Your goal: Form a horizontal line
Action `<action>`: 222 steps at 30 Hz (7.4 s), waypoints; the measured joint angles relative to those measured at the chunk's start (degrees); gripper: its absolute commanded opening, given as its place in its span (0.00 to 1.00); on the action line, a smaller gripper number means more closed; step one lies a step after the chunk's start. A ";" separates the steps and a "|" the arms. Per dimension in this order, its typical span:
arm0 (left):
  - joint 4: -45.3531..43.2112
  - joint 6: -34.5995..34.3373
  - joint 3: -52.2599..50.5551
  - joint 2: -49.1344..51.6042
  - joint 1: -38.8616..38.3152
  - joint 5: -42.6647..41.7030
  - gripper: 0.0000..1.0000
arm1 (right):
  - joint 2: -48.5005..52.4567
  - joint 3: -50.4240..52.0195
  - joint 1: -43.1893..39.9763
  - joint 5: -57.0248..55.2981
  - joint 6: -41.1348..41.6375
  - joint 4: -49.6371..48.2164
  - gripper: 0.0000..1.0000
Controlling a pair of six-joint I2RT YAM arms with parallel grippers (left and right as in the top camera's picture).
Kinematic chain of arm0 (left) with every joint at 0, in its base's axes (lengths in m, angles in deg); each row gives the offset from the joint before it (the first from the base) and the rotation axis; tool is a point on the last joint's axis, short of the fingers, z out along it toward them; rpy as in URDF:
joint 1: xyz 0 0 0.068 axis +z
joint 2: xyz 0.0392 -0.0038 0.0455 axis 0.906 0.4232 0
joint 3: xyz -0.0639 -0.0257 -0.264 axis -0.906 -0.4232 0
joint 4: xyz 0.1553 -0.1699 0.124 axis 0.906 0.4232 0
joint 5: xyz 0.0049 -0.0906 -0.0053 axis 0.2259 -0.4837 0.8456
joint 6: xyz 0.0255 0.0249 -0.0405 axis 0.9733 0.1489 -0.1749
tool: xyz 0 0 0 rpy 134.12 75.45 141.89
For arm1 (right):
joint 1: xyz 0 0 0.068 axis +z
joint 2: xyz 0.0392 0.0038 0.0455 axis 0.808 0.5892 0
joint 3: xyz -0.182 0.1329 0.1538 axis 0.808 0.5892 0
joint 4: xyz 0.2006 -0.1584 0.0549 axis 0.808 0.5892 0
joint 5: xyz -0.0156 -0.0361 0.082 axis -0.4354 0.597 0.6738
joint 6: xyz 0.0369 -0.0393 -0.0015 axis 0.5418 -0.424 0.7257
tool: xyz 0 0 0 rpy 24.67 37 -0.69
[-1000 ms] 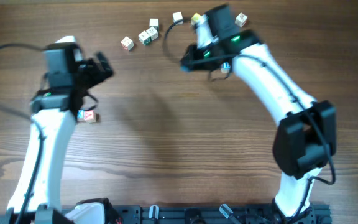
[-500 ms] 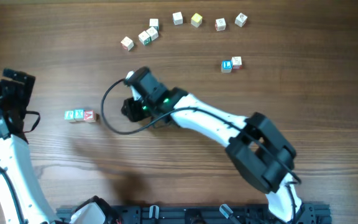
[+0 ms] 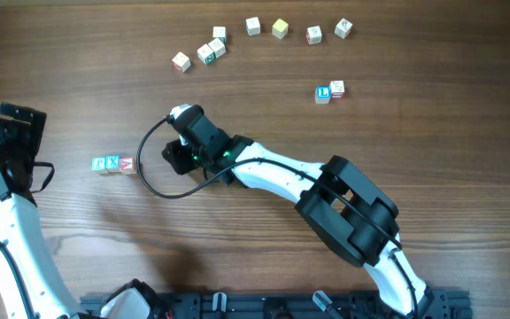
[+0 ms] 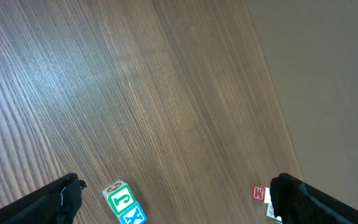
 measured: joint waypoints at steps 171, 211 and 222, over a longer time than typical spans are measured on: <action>4.50 0.00 0.00 0.00 0.00 0.00 1.00 | -3.54 -0.50 -29.42 24.33 -4.28 23.65 0.28; 4.50 -0.02 0.00 0.00 0.00 0.00 1.00 | -3.52 -0.48 -4.07 -4.55 5.25 11.78 0.30; 4.50 -0.02 0.00 0.00 0.00 0.00 1.00 | -3.54 0.11 -4.07 -5.16 5.25 10.08 0.30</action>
